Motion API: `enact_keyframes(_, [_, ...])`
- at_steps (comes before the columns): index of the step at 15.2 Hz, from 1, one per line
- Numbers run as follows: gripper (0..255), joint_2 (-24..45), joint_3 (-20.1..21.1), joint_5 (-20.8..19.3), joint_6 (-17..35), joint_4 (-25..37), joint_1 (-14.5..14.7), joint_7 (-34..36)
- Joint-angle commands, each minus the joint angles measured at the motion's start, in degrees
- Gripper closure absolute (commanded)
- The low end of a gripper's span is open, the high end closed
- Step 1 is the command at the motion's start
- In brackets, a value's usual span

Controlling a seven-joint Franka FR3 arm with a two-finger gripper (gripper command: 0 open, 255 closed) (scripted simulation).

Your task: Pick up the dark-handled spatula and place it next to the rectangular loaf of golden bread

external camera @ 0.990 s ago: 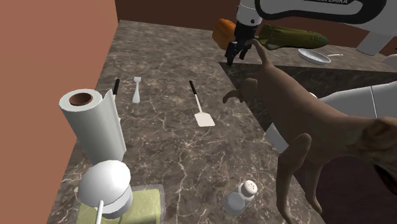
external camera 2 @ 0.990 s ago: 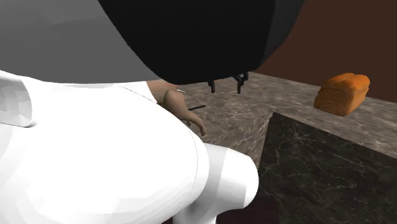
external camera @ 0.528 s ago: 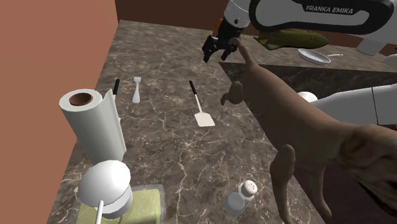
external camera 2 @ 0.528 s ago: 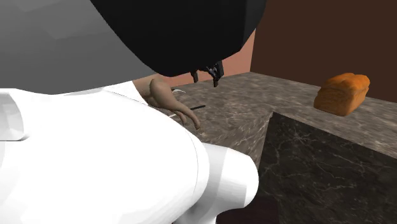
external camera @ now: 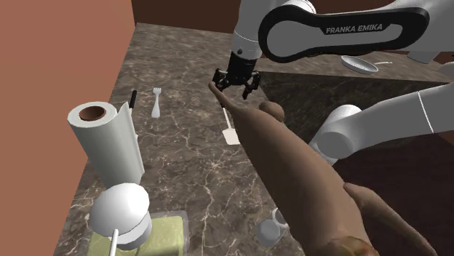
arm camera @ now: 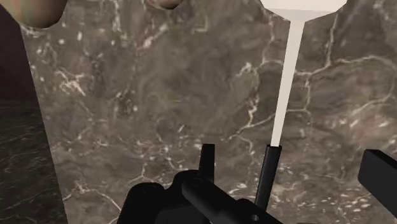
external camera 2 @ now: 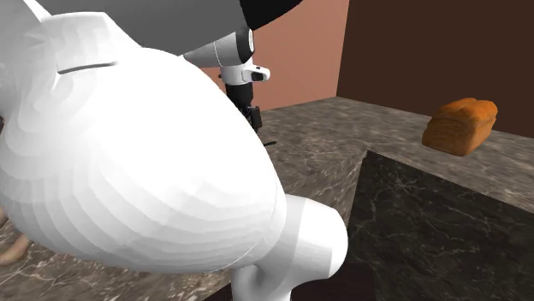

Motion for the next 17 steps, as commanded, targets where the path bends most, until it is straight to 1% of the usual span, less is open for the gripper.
enact_keyframes(1, [0, 2.20, 2.77, 1.32, -0.18, 0.97, -0.49, 5.46])
enact_keyframes(9, [0, 4.11, 4.20, 1.95, 6.24, -3.56, -0.52, 5.51])
enact_keyframes(16, [0, 4.11, 4.20, 1.95, 6.24, -3.56, -0.52, 5.51])
enact_keyframes(17, [255, 4.11, 4.20, 1.95, 6.24, -3.56, -0.52, 5.51])
